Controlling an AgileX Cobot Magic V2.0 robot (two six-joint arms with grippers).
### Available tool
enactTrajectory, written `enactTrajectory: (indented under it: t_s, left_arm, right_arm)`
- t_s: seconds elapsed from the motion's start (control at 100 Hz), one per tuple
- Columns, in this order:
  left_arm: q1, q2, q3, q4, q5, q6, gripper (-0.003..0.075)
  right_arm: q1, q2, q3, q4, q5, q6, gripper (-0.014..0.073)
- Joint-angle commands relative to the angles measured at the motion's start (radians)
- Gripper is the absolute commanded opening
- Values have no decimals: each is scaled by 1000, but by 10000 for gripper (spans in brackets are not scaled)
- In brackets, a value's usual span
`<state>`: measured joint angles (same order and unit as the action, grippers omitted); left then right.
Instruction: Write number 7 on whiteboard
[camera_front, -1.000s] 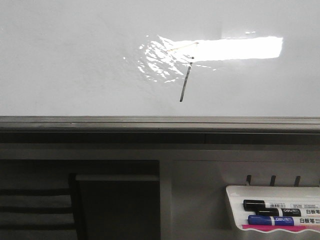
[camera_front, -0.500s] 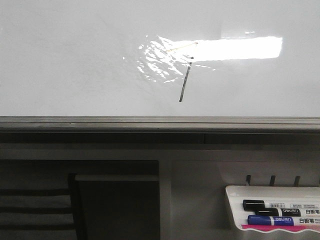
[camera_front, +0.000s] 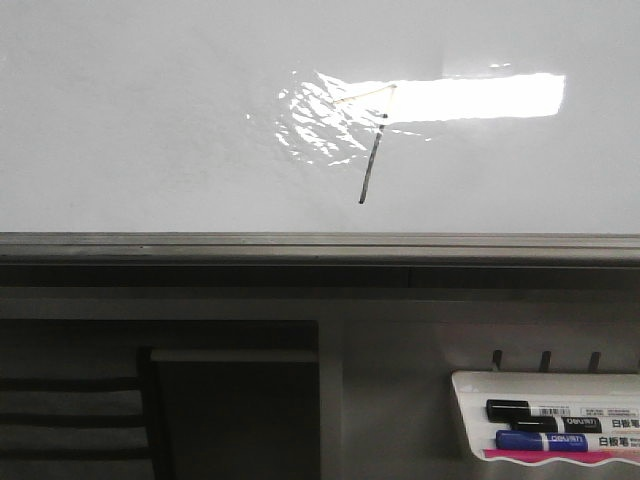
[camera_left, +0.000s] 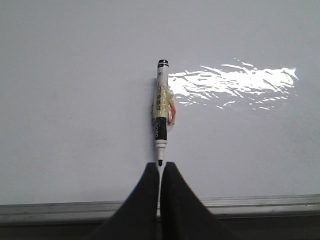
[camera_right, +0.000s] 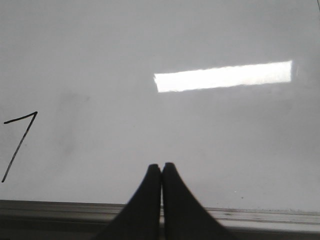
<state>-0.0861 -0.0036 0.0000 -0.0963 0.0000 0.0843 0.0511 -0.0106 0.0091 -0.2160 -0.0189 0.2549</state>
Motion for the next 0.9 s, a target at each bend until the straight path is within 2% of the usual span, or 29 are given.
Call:
enactTrajectory:
  t_s: [0.0, 0.19, 0.32, 0.36, 0.89]
  left_arm:
    - [1, -30, 33, -2, -73, -8, -20]
    - [1, -30, 33, -2, -73, -8, -20]
    - [1, -30, 33, -2, -73, -8, -20]
    - [1, -30, 33, -2, -73, -8, -20]
    - [1, -30, 33, -2, -73, -8, -20]
  right_arm:
    - [-6, -20, 31, 6, -77, -2, -71]
    - [-6, -20, 31, 20, -62, -12, -71]
    - [-6, -20, 31, 117, -8, -161, -71]
    - [-6, -20, 31, 121, -8, -172, -71]
    - [-6, -20, 31, 133, -13, -172, -71]
